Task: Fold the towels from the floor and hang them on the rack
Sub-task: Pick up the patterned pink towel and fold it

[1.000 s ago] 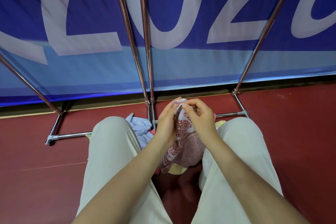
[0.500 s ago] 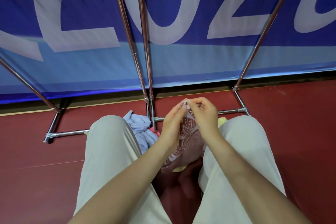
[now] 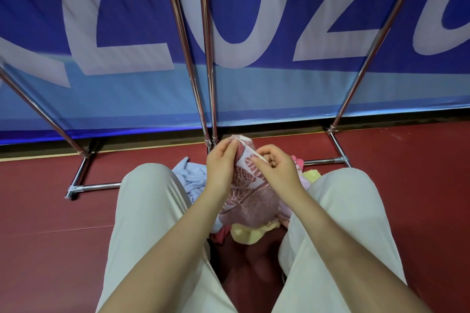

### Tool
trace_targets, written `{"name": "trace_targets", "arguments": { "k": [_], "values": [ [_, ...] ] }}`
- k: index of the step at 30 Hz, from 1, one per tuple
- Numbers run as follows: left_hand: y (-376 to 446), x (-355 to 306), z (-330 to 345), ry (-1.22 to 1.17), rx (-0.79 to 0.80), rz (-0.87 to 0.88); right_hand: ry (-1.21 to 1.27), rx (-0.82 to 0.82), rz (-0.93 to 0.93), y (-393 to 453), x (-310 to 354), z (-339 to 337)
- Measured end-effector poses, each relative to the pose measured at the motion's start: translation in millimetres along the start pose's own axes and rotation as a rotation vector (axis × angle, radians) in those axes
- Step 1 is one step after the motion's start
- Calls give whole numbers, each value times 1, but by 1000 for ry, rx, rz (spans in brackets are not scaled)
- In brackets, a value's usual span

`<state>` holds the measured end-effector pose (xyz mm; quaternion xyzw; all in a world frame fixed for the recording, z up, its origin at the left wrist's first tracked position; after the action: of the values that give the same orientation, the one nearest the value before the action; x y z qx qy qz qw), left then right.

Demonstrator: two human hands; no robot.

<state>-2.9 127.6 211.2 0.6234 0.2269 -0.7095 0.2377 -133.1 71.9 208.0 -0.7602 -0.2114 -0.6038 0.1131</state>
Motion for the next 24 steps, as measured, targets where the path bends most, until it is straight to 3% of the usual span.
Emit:
{"name": "trace_targets", "arguments": {
  "k": [8,13,20,24],
  "values": [
    [14,-9,-45,-133,-194,-52,-207,104,-18,-12,-20,-4],
    [16,-11,-74,-187,-258,-65,-452,95,-26,-19,-40,-9],
    [17,-15,-107,-303,-375,-47,-615,97,2,-21,-52,-19],
    [18,-15,-119,-104,-410,0,-731,103,19,-21,-53,-23]
  ]
}}
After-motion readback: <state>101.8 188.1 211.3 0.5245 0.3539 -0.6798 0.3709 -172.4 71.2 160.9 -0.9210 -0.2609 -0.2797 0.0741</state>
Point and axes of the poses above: each hand's wrist, its own y-axis towards the middle knuckle, its own z-axis out of the palm, x = y × z, the point moved 4 cm from there along y, towards the middle knuckle, and after that the axes turned 1 degree about z, right-handed, at the moved point
